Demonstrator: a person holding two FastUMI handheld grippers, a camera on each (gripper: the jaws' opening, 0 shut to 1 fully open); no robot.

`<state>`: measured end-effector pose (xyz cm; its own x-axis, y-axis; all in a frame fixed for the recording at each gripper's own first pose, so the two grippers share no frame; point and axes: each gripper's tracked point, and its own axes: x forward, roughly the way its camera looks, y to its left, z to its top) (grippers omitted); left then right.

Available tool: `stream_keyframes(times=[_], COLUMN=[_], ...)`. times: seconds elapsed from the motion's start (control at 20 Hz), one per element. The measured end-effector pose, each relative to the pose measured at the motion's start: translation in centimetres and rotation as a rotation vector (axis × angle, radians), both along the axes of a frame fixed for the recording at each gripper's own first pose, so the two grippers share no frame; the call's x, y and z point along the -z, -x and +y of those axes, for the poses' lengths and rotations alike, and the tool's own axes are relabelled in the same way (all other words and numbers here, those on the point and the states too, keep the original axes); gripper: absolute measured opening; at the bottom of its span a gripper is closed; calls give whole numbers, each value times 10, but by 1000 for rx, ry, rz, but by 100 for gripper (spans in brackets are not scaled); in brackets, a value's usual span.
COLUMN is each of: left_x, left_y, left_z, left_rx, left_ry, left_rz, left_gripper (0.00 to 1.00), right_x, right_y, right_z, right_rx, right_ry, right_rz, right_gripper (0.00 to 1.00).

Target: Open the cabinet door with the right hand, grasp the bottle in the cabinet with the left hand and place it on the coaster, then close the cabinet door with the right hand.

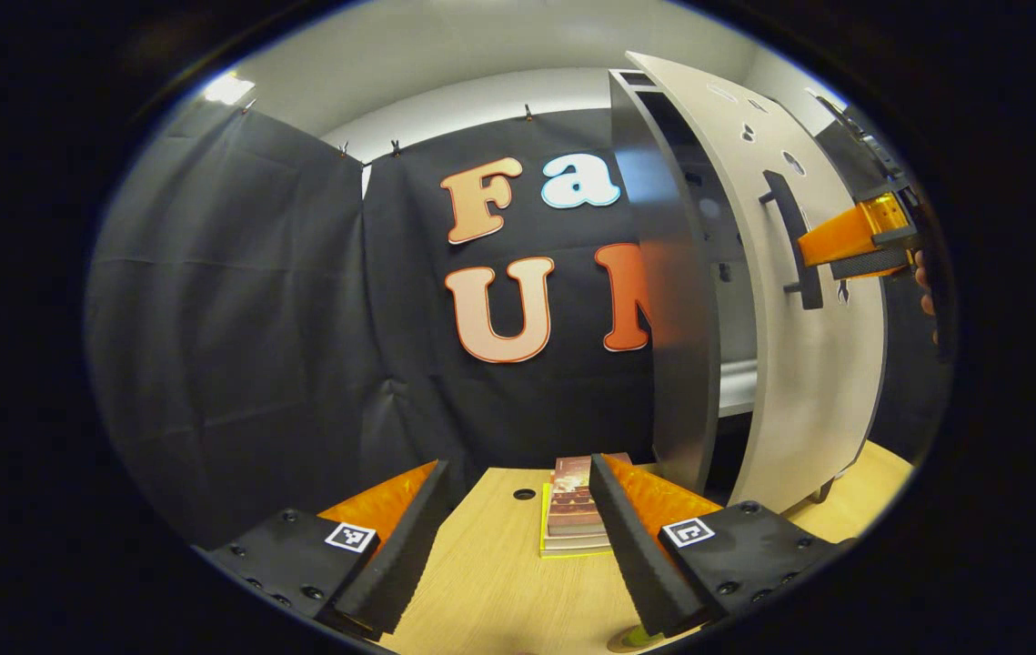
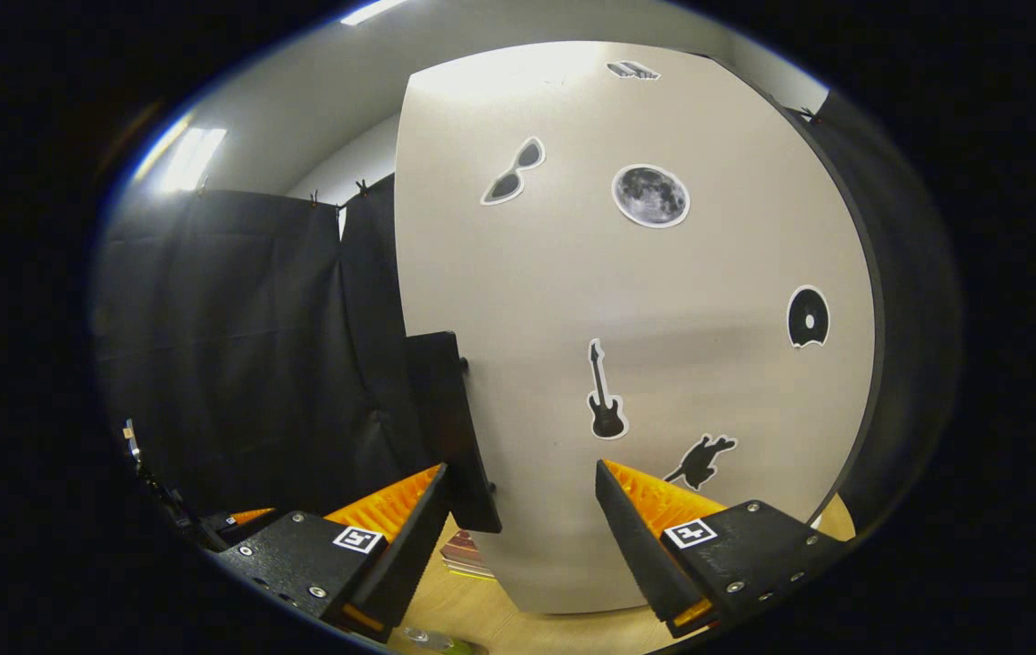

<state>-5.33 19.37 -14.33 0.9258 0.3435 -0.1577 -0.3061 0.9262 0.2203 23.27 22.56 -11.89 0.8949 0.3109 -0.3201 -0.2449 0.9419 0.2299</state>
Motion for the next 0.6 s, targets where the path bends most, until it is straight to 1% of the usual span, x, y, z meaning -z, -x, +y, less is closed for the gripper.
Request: stream_keyframes(times=[0.2,0.4,0.45,0.5,0.6], left_x=[-8,-23,-25,-28,-35], left_y=[-7,-18,-22,-26,-31], left_z=[-10,-33,-39,-46,-58], left_rx=[11,39,50,59,75], left_ry=[14,29,38,45,57], left_rz=[-1,-11,-13,-15,-22], left_gripper=[99,99,98,99,99], right_x=[0,-1,-5,-11,-22], right_y=[-5,-4,-1,-1,-2], right_z=[1,1,-2,-6,-25], right_rx=[40,52,56,62,76], right_ry=[69,113,113,114,137], right_rz=[-24,-41,-54,-78,-132], right_gripper=[96,97,97,97,96])
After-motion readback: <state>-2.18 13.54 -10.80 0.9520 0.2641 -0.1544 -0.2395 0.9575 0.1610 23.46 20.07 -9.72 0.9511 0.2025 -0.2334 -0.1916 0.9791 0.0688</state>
